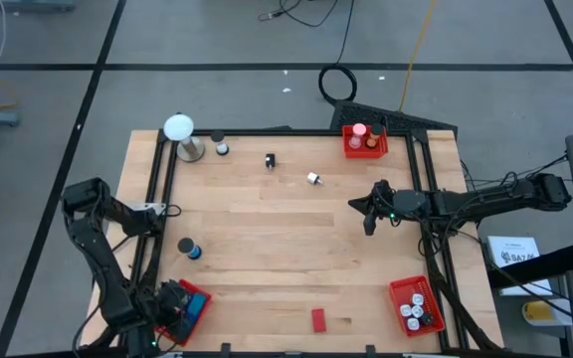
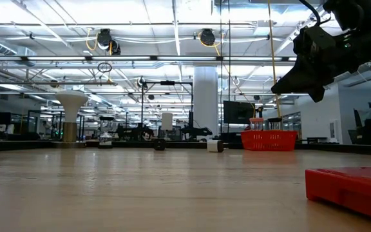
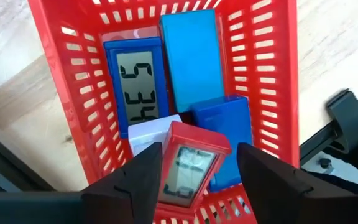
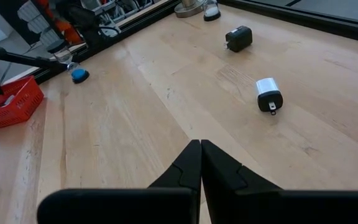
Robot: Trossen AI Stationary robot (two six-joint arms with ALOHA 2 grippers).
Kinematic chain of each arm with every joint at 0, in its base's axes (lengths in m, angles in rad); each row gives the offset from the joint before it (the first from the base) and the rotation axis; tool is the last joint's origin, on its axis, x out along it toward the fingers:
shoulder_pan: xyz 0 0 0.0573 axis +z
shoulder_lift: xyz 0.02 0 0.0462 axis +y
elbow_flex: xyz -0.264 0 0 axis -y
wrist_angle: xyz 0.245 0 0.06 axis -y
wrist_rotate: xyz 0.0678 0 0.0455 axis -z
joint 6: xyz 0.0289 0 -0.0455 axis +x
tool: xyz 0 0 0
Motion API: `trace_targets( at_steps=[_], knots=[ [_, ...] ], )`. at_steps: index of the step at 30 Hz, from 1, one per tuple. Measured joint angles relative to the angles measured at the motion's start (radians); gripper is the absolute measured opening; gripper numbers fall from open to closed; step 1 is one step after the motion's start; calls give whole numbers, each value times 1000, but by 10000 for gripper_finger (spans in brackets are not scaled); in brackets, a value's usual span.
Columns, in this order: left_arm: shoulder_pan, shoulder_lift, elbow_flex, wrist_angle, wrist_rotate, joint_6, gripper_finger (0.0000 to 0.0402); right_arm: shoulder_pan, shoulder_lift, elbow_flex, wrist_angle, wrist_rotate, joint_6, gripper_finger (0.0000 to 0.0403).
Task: Pick & Place Office items
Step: Put the white hourglass into the top red basket
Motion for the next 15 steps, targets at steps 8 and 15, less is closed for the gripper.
trace_targets(
  at_steps=[8, 15],
  knots=[
    [43, -58, 13, -184, 87, 126, 140, 0, 0, 0, 0, -1, -2, 0],
    [57, -123, 13, -169, 25, 261, 86, 0, 0, 0, 0, -1, -3, 0]
  ],
)
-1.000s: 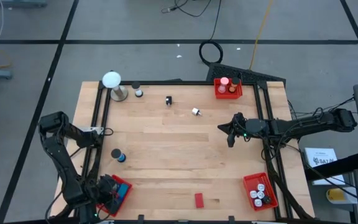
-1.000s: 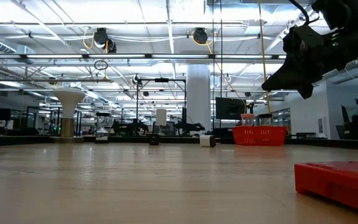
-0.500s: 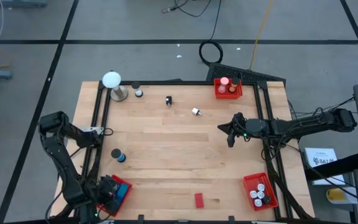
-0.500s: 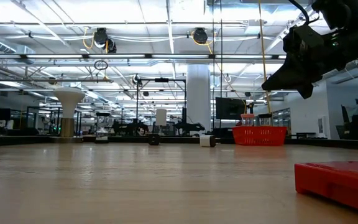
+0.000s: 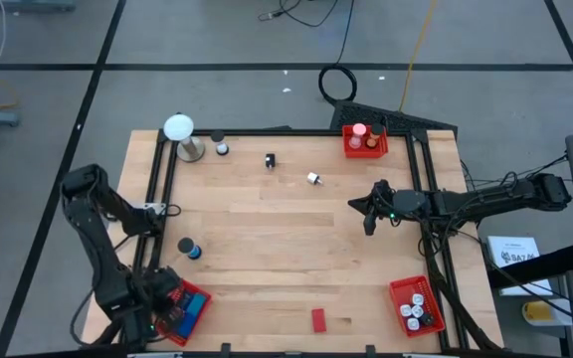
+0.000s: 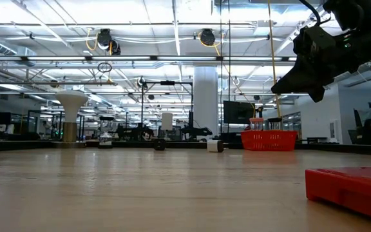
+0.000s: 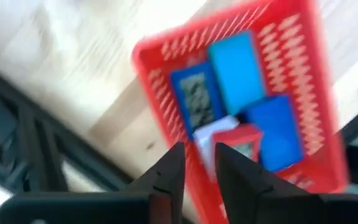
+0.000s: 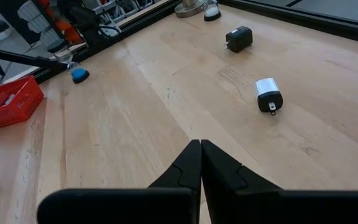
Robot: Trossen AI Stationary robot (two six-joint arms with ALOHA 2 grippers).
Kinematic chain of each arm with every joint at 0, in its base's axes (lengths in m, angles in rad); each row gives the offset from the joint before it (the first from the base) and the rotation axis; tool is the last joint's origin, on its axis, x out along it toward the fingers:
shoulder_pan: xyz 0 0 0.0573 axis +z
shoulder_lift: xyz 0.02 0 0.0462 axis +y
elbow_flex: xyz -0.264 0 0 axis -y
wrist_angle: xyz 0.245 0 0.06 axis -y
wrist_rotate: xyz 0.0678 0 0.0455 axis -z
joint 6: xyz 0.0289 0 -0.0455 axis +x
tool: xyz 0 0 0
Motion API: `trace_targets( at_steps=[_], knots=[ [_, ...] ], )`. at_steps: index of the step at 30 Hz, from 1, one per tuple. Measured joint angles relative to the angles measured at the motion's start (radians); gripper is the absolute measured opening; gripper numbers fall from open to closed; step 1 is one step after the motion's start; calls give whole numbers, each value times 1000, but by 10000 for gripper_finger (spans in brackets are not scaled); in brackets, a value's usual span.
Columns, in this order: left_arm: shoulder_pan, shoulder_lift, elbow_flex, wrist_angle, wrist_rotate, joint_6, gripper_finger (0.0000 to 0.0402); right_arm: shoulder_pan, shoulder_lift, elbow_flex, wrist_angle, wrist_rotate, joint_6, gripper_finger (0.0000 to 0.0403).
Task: Pick & Place Office items
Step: Put the white hourglass into the top red basket
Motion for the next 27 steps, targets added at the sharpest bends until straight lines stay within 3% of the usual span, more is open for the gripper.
trace_targets(
  at_steps=[10, 16, 20, 27],
  knots=[
    [95, -228, -1, -17, -395, 50, 5, 0, 0, 0, 0, 0, 0, 0],
    [262, -335, 0, -13, -514, 204, 19, 0, 0, 0, 0, 3, -11, 0],
    [425, -362, 0, 2, -525, 317, 21, 0, 0, 0, 0, 7, -17, 0],
    [832, -344, 0, 284, -289, 792, 21, 0, 0, 0, 0, 8, -19, 0]
  ],
)
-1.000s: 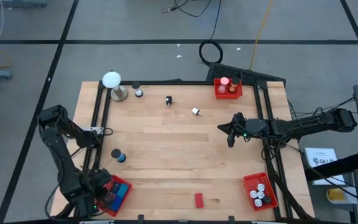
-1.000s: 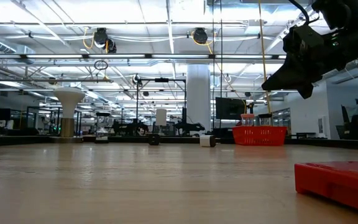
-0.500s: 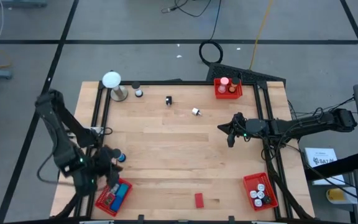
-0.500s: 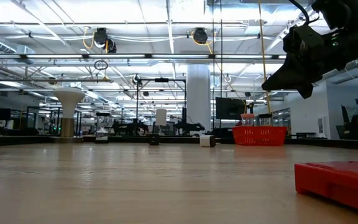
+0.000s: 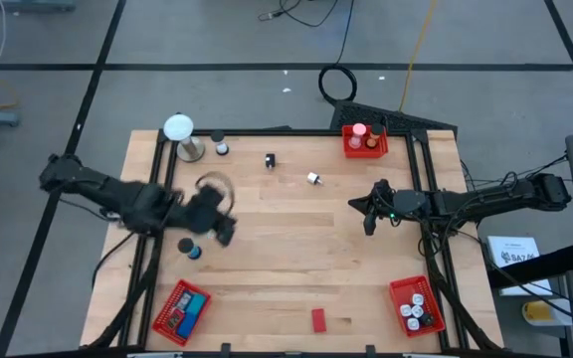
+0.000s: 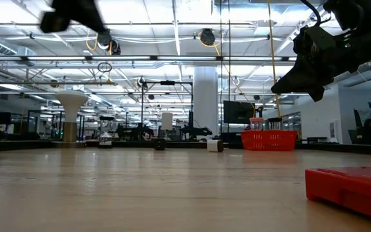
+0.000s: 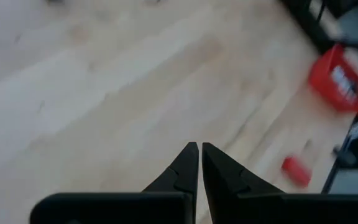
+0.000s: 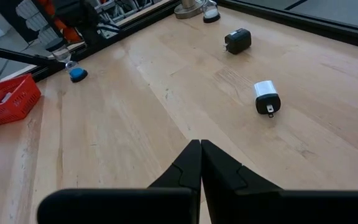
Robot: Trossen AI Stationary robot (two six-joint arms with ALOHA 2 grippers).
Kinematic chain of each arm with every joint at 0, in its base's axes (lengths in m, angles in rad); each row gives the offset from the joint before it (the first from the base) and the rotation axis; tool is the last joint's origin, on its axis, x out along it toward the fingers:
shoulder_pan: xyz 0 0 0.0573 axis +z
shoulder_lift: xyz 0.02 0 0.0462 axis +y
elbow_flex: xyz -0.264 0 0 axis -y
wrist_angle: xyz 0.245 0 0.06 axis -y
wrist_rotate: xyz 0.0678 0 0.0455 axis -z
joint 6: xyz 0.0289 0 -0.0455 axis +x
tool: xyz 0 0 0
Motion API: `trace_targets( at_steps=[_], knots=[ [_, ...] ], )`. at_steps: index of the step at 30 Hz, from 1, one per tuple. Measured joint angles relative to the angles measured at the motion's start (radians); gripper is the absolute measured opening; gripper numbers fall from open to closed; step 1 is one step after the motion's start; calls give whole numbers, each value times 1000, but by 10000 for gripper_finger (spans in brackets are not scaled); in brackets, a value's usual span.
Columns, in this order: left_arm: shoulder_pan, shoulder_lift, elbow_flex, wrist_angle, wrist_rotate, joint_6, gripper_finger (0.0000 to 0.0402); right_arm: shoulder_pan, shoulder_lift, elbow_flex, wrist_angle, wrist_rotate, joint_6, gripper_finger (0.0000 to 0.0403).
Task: Pick & Place Office items
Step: Put the white hourglass into the top red basket
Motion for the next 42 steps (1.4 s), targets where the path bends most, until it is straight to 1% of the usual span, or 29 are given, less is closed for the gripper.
trace_targets(
  at_steps=[2, 5, 8, 11, 14, 20, 22, 25, 29, 33, 39, 42],
  knots=[
    [118, 8, 0, 85, 65, 94, 21, 0, 0, 0, 7, 0, 0, 0],
    [284, 26, 1, 185, 199, 250, 21, 0, 0, 0, 20, 0, 0, 0],
    [419, 46, 3, 206, 297, 384, 21, 0, 0, 0, 22, 0, 8, 0],
    [540, 86, 45, 137, 372, 489, 21, 0, 0, 0, 22, 0, 21, 0],
    [641, 148, 135, 26, 393, 608, 21, 0, 0, 0, 22, -1, 26, 0],
    [818, 318, 377, -179, 393, 832, 21, 0, 0, 0, 22, 2, 43, 0],
    [867, 378, 447, -237, 393, 884, 22, 0, 0, 0, 22, 3, 49, 0],
    [932, 466, 518, -318, 393, 935, 29, 0, 0, 0, 22, 7, 57, 0],
    [1006, 553, 565, -384, 382, 997, 68, 0, 0, 0, 22, 37, 71, 0],
    [1067, 607, 571, -428, 343, 1003, 127, 0, 0, 0, 22, 55, 71, 0],
    [1127, 661, 572, -452, 281, 1089, 216, 0, 0, 0, 22, 55, 71, 0],
    [1146, 690, 572, -451, 250, 1128, 253, 0, 0, 0, 22, 55, 70, 0]
  ],
)
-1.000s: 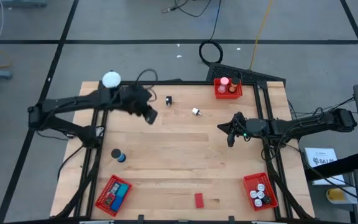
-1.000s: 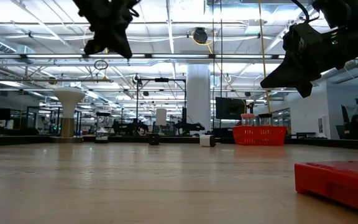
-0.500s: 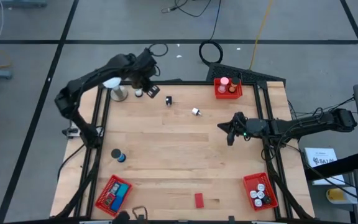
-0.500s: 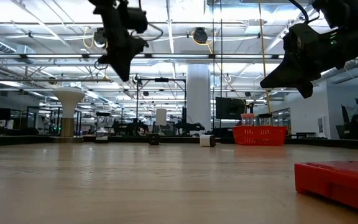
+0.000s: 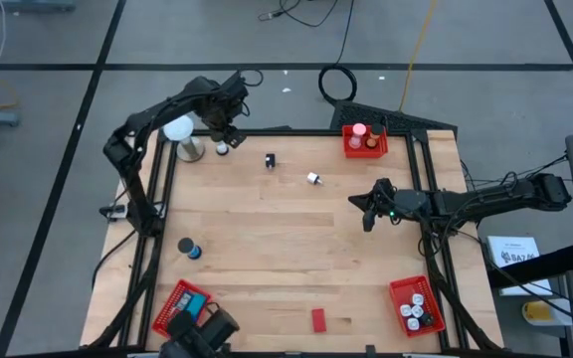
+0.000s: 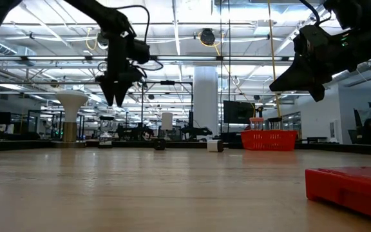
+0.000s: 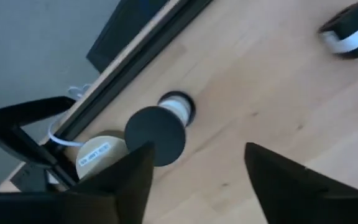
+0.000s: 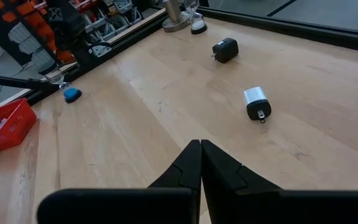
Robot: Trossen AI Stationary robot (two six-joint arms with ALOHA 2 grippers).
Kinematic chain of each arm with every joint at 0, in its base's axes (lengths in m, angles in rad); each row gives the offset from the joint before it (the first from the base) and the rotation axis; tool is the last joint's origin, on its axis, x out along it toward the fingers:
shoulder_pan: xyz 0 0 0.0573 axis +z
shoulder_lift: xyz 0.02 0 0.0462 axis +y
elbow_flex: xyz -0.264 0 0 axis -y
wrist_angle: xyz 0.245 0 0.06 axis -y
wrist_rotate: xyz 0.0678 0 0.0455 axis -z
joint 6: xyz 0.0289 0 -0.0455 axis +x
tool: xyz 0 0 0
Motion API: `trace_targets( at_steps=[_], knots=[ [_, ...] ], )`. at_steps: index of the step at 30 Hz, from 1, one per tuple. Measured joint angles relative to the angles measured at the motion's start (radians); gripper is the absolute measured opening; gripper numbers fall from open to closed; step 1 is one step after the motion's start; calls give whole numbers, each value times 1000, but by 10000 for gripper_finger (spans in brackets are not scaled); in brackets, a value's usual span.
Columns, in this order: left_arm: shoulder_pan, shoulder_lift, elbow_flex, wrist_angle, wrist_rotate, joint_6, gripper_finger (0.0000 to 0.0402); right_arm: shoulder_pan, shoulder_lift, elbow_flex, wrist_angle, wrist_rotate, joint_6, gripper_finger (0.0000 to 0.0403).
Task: Pick & Place Office items
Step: Put the white hourglass into the top red basket
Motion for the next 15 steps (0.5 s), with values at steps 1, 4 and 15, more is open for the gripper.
trace_targets(
  at_steps=[1, 4, 15],
  knots=[
    [6, 10, 0, -1, -6, 3, 263, 0, 0, 0, 0, 0, 0, 0],
    [24, 36, 0, 3, -16, 18, 291, 0, 0, 0, 0, 0, -1, 0],
    [76, 102, 0, 26, -59, 48, 315, 0, 0, 0, -1, -1, 0, 0]
  ],
)
